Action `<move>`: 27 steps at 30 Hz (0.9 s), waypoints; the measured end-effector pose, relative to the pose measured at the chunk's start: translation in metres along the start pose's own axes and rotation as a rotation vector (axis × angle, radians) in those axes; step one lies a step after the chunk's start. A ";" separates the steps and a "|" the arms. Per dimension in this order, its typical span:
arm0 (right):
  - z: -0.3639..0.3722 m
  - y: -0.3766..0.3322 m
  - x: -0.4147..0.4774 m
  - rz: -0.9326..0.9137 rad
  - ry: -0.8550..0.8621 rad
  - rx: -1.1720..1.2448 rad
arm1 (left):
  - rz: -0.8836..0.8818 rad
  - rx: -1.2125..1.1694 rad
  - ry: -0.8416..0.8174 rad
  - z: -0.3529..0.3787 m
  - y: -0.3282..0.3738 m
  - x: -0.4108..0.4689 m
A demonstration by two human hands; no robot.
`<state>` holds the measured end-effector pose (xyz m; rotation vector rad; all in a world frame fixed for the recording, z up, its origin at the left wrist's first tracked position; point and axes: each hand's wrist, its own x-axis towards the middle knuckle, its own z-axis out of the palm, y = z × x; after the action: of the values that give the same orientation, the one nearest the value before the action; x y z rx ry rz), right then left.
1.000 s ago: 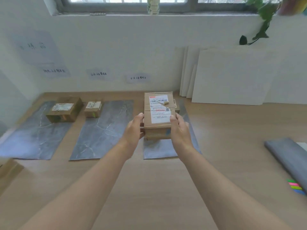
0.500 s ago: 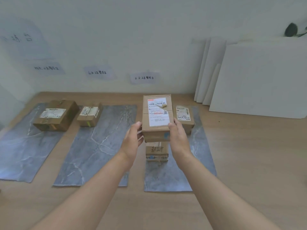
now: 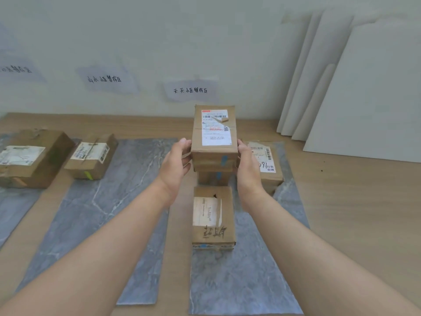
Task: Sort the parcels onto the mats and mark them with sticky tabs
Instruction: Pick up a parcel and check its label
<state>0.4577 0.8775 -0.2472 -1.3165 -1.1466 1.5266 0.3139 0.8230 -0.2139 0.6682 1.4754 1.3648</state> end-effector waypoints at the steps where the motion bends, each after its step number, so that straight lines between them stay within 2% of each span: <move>1: 0.001 0.003 0.004 -0.005 0.004 0.016 | 0.009 0.002 0.001 -0.001 -0.004 0.005; 8: -0.002 0.016 0.005 -0.025 0.025 0.097 | 0.037 0.029 -0.007 -0.009 -0.017 0.017; 13: -0.007 0.005 -0.022 -0.007 0.067 0.115 | 0.034 0.070 -0.012 -0.015 -0.007 -0.009; 19: -0.010 -0.036 -0.086 -0.018 0.077 0.092 | 0.067 0.073 -0.009 -0.017 0.034 -0.074; 27: -0.007 -0.121 -0.196 -0.146 0.038 0.107 | 0.179 0.041 -0.007 -0.021 0.113 -0.199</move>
<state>0.4936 0.7240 -0.0785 -1.1600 -1.0972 1.4308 0.3439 0.6632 -0.0521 0.8472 1.4696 1.4696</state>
